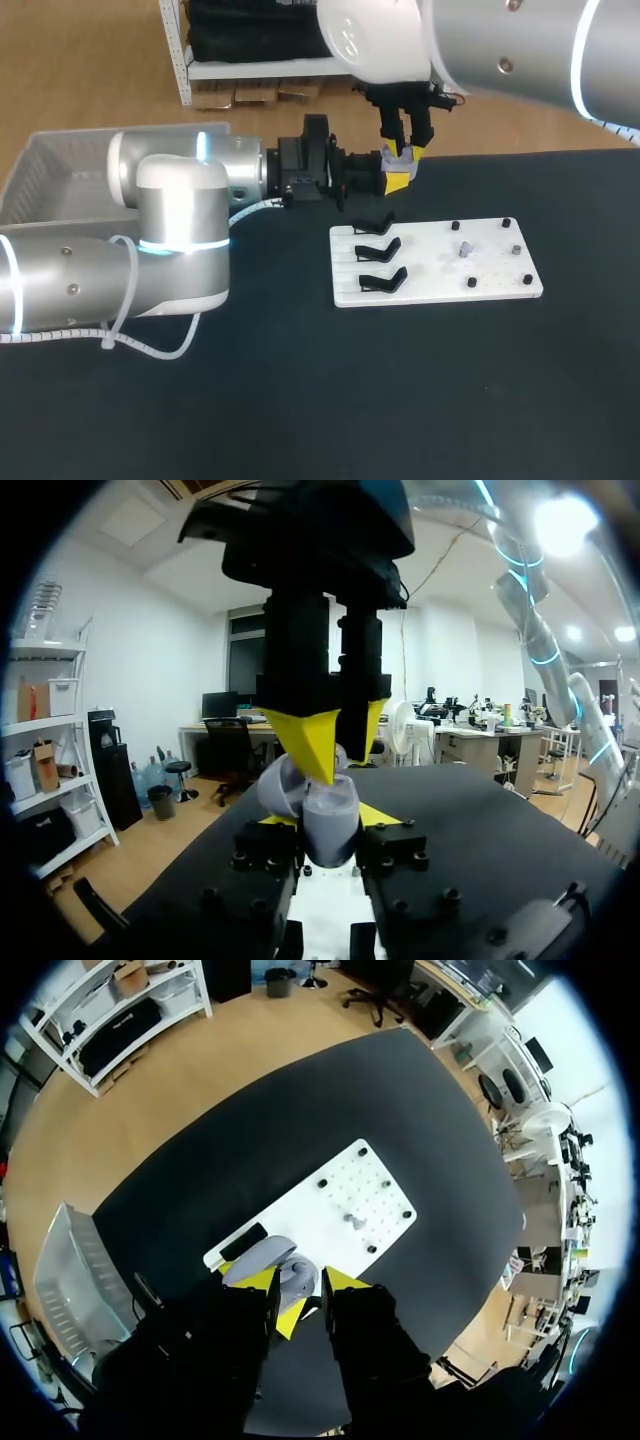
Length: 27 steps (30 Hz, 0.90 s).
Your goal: Pick up each earbud case from the left stands, insert the matching earbuds, close the lid, and place the case in the box.
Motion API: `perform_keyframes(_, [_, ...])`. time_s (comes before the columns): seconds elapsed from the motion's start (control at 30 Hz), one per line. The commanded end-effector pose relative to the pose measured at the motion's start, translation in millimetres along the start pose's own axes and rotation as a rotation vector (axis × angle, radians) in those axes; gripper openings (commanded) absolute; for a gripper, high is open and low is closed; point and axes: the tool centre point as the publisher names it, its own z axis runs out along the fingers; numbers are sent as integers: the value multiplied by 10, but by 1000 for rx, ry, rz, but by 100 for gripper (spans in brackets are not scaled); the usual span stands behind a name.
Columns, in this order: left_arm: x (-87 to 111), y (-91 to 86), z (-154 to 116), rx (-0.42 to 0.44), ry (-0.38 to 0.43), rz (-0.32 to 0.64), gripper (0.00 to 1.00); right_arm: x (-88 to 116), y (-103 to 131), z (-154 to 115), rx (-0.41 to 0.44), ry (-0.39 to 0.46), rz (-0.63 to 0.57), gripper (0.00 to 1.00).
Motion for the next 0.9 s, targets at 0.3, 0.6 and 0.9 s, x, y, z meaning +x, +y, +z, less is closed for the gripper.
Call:
perform_keyframes(0.3, [19,-7,-3,-4,-8,5,0,53,-87,-44,-22,-1,3,33])
perform_keyframes(0.6, [19,-7,-3,-4,-8,5,0,234,-321,-270,-282,-49,-135,58])
perform_keyframes(0.9, [19,-7,-3,-4,-8,5,0,346,-656,-299,-463,-168,-206,100])
